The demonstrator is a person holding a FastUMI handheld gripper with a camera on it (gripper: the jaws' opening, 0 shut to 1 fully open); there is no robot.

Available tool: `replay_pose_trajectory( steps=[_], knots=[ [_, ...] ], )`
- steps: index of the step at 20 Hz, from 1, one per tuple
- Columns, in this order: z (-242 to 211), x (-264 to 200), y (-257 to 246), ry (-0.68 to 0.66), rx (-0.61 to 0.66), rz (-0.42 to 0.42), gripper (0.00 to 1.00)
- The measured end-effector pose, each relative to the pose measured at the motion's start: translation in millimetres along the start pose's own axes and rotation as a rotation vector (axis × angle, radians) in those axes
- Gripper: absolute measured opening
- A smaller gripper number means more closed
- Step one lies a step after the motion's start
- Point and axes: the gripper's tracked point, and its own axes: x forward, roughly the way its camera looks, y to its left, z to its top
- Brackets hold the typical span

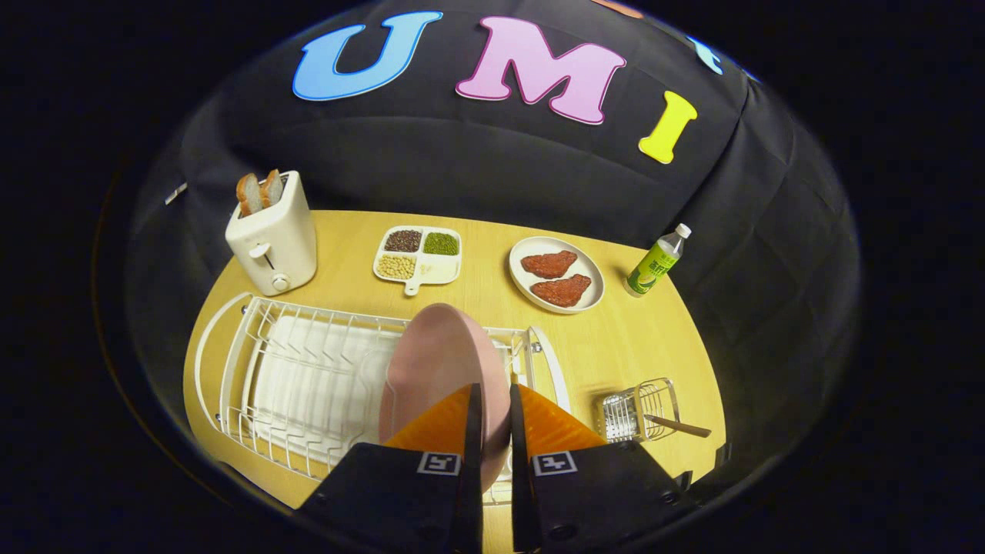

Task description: Take the plate from the dish rack, then take the spoon from the basket and place it into the plate.

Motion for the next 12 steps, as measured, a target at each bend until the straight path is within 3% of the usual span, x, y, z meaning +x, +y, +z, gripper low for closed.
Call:
replay_pose_trajectory(
  steps=[4,8,12],
  knots=[
    [18.3,2.1,1.5,0.002,-0.028,-0.012,0.16],
    [40.5,-0.8,2.9,-0.027,-0.136,-0.028,0.13],
    [69.8,-13.2,5.5,-0.132,-0.251,-0.037,0.13]
  ],
)
